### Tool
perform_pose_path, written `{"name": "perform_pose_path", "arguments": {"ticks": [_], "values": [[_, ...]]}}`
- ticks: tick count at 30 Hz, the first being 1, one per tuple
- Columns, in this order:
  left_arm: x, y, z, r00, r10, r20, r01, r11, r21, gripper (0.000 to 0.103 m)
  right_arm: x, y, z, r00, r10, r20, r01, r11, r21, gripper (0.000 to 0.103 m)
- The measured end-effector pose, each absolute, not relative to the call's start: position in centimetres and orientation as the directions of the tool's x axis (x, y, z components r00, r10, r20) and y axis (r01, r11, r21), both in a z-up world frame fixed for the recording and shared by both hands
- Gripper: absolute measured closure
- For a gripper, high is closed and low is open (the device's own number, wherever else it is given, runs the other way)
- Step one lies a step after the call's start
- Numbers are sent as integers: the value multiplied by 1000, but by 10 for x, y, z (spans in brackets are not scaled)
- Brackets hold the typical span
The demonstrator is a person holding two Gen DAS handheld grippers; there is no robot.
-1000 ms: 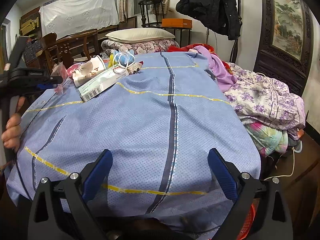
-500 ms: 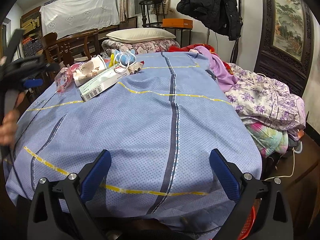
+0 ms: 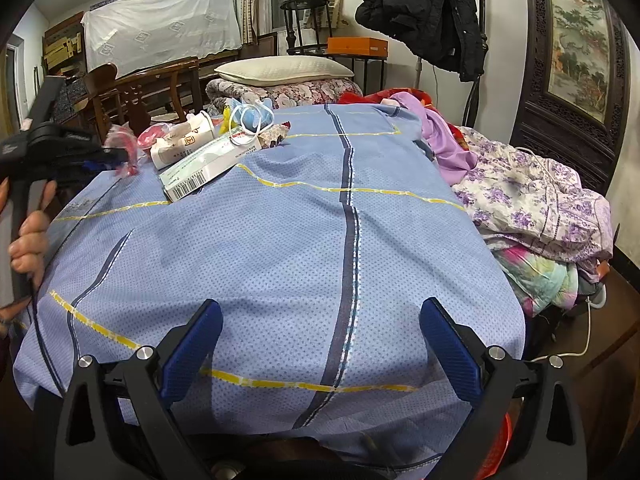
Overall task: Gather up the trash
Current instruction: 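Grasp the clear plastic bag with red contents with the left tool, then grasp the white barcode box with the right tool while the left tool holds the bag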
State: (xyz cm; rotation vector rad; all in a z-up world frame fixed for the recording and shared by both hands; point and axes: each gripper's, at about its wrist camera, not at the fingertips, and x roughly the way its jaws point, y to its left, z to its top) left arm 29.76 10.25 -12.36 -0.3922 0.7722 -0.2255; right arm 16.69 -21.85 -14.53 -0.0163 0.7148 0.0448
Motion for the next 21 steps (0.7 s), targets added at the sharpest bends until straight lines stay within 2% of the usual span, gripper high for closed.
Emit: {"name": "perform_pose_path", "arguments": {"ticks": [4, 7, 9, 12, 14, 16, 21], "values": [[281, 105, -122, 709, -334, -622, 57, 905, -421, 92, 168, -219, -138, 749, 45, -661, -40, 999, 22, 7], [286, 111, -125, 702, -348, -621, 48, 894, -446, 92, 171, -223, -110, 801, 164, -575, -69, 980, 184, 7], [290, 111, -126, 699, -358, -619, 48, 887, -459, 92, 191, -216, -89, 795, 239, -558, -109, 961, 256, 7], [291, 108, -125, 705, -349, -617, 51, 894, -446, 92, 223, -200, -77, 773, 276, -571, -122, 948, 293, 10], [288, 103, -123, 712, -332, -619, 57, 905, -421, 92, 253, -185, -79, 730, 321, -603, -131, 932, 338, 19], [286, 99, -121, 721, -316, -617, 68, 918, -391, 92, 274, -168, -85, 688, 356, -632, -139, 920, 367, 22], [285, 95, -120, 726, -319, -609, 90, 922, -376, 92, 313, -139, -109, 624, 308, -718, -34, 929, 369, 22]]}}
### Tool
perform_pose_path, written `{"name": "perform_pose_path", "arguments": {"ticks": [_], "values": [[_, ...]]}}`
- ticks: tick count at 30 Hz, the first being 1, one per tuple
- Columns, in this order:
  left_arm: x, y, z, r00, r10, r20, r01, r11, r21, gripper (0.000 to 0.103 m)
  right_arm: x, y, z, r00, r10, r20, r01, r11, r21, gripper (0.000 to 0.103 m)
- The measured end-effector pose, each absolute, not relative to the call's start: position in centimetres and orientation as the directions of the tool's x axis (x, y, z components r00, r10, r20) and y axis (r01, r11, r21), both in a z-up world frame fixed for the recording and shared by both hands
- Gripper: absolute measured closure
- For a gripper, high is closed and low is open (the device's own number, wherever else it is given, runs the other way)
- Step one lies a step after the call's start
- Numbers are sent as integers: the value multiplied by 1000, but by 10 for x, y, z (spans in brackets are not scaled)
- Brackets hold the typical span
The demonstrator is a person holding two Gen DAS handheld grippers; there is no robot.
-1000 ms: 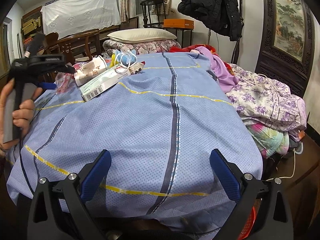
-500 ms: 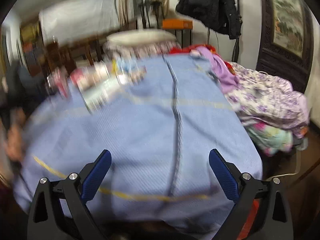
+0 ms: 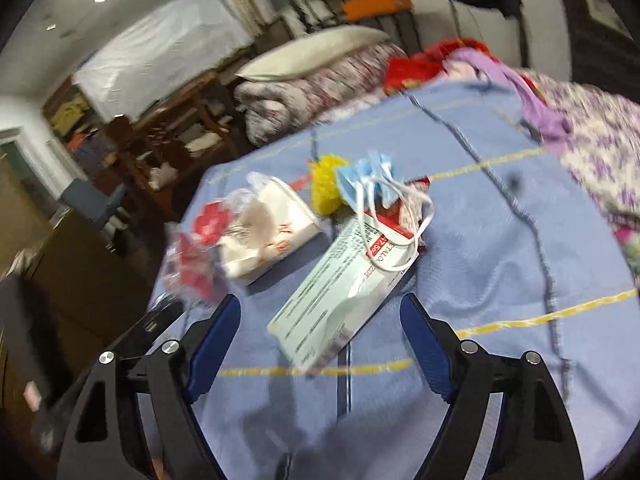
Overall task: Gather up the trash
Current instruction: 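Grasp the white barcode box with the right tool while the left tool holds the bag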
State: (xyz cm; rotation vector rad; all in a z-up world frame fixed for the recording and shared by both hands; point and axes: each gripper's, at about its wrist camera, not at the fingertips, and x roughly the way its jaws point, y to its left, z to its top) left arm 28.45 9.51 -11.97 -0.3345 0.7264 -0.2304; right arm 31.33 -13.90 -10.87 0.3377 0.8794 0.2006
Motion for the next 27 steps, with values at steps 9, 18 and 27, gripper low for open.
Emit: {"name": "perform_pose_path", "arguments": {"ticks": [9, 18, 27], "values": [[285, 100, -122, 720, -355, -596, 100, 903, -417, 88, 317, -126, -119, 659, 296, -692, -63, 938, 341, 67], [276, 111, -118, 747, -329, -579, 61, 900, -432, 25, 235, -179, -93, 685, 362, -632, -161, 922, 354, 67], [330, 96, -107, 703, -258, -663, -6, 930, -368, 15, 221, -199, -98, 682, 353, -641, -155, 926, 345, 67]]}}
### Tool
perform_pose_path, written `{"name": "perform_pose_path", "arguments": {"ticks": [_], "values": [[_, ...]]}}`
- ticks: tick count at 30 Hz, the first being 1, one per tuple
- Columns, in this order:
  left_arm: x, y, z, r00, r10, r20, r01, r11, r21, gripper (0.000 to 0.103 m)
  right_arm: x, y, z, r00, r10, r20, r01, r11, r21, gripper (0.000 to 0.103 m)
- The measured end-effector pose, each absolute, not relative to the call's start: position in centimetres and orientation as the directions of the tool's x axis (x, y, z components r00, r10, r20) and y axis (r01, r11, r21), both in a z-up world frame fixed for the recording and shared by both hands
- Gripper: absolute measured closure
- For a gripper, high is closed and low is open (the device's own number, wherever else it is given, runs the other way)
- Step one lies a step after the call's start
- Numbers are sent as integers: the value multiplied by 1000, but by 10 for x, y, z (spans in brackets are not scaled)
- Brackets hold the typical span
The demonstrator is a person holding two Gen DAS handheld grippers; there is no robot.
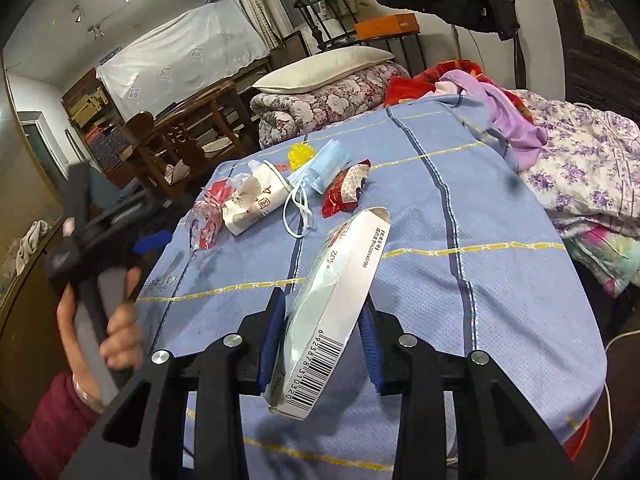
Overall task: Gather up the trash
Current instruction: 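Grasp the white barcode box with the right tool while the left tool holds the bag, then carry both items to the red wastebasket and open both tools to drop them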
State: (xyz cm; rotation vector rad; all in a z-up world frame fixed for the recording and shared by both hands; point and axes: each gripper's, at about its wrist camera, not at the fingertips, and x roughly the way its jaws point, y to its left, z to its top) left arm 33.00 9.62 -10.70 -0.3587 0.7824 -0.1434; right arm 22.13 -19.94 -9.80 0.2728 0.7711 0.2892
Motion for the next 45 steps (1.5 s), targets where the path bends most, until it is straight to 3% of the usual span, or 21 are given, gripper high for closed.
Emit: {"name": "perform_pose_path", "arguments": {"ticks": [4, 6, 8, 10, 13, 29, 38, 45], "values": [[360, 92, -122, 652, -243, -718, -44, 934, -355, 17, 220, -200, -98, 683, 359, -636, -172, 925, 338, 67], [363, 98, -130, 639, -279, -717, -53, 914, -403, 35, 218, -201, -97, 686, 359, -632, -180, 926, 331, 67], [357, 102, -130, 640, -302, -707, -37, 906, -421, 65, 217, -202, -94, 693, 357, -626, -182, 927, 328, 67], [342, 104, -123, 651, -331, -683, -4, 898, -439, 82, 215, -206, -93, 696, 364, -619, -181, 923, 339, 67], [320, 103, -110, 674, -323, -664, 21, 907, -420, 89, 210, -212, -89, 704, 372, -605, -182, 918, 353, 67], [210, 57, -40, 732, -387, -561, 169, 900, -401, 91, 139, -265, -58, 773, 356, -525, -152, 907, 392, 67], [176, -23, -17, 687, -483, -543, 322, 872, -368, 91, 103, -331, -52, 806, 291, -515, -69, 911, 407, 67], [160, -90, -20, 622, -547, -560, 423, 837, -348, 91, 74, -392, -70, 806, 194, -559, 46, 922, 385, 67]]}}
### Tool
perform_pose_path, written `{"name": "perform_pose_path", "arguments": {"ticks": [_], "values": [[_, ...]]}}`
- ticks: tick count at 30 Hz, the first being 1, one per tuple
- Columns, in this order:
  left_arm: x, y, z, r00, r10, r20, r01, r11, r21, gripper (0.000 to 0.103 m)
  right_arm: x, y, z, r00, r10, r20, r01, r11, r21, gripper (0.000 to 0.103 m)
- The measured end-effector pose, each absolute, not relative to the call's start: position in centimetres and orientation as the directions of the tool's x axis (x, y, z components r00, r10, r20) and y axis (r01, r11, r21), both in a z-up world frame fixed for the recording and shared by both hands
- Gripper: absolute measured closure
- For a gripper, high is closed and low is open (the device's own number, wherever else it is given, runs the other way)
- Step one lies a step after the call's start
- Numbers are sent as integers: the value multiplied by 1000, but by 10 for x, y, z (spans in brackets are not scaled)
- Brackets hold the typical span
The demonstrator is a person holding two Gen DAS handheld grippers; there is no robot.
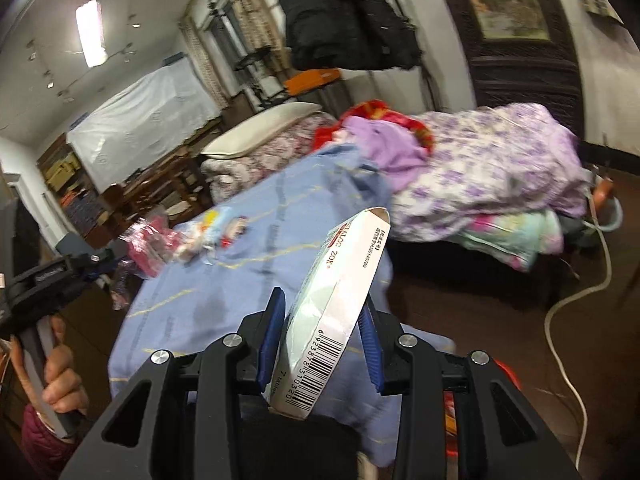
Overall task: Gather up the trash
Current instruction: 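Carry both items to the red wastebasket and open both tools to drop them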
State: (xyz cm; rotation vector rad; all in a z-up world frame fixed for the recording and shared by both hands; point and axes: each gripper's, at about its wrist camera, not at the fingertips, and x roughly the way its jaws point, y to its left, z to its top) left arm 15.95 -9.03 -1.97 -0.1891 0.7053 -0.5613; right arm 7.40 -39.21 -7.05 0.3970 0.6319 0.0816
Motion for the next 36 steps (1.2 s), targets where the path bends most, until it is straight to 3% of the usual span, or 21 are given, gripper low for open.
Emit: {"name": "perform_pose_path", "arguments": {"ticks": [10, 15, 22, 24, 29, 34, 36], "values": [[156, -181, -44, 502, -596, -627, 532, 784, -319, 91, 71, -467, -167, 688, 105, -718, 253, 893, 373, 66], [156, -209, -62, 446, -598, -665, 562, 766, -312, 91, 84, -484, -215, 598, 127, -792, 325, 864, 384, 57], [155, -242, -77, 383, -603, -700, 612, 733, -297, 91, 72, -496, -194, 664, 75, -744, 335, 860, 385, 56], [153, -254, -80, 361, -604, -711, 638, 716, -284, 91, 63, -499, -173, 714, 32, -700, 334, 863, 380, 52], [147, -292, -90, 306, -603, -737, 704, 664, -251, 91, 44, -511, -138, 786, -90, -611, 371, 860, 350, 25], [144, -334, -118, 228, -585, -778, 749, 616, -245, 91, 40, -537, -139, 809, 16, -587, 363, 772, 522, 21], [143, -349, -133, 192, -566, -801, 761, 602, -242, 91, 38, -547, -141, 800, 1, -600, 389, 760, 520, 21]]}}
